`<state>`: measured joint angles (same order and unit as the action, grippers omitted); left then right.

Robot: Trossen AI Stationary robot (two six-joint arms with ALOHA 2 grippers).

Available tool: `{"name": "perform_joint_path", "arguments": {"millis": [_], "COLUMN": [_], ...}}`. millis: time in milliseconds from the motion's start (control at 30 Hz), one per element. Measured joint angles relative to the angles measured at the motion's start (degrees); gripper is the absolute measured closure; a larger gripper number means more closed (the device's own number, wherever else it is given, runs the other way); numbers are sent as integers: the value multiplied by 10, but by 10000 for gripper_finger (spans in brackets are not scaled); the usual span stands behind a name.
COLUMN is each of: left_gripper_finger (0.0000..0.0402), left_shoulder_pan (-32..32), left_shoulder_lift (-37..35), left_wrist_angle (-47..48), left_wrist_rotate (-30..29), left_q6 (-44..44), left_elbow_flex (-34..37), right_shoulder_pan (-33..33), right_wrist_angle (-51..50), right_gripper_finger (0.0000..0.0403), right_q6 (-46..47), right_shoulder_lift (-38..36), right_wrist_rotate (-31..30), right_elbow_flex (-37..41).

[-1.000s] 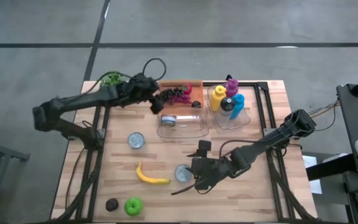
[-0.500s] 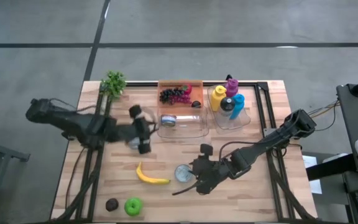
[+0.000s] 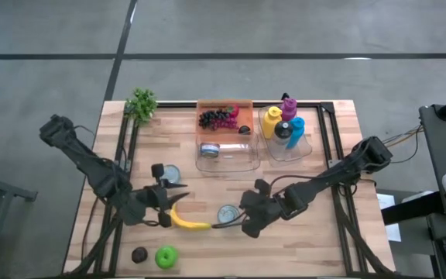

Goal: Pick & Place Food Item
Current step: Put the blue can into the left transparent bin

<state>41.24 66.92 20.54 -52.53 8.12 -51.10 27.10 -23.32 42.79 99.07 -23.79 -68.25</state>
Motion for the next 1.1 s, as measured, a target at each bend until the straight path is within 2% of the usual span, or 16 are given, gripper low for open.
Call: {"name": "perform_joint_path", "arguments": {"millis": [367,667,1100], "left_gripper_finger": [295,295,295], "left_shoulder_pan": [-1,-2,-2], "left_shoulder_lift": [0,0,0], "left_wrist_angle": [-1,-2,-1], "left_wrist_rotate": [0,0,0], "left_q6": [-8,-8,-8], "left_elbow_flex": [1,1,1], "right_shoulder_pan": [-33,-51,-56], "right_wrist_angle": [-5,-3,4], "right_gripper_finger": [394,394,394], "right_q6": [77,119,119], "right_shoulder_lift": [52,52,79], "right_wrist_rotate": [78,87,100], "right_elbow_flex": [-12,-10,-13]}}
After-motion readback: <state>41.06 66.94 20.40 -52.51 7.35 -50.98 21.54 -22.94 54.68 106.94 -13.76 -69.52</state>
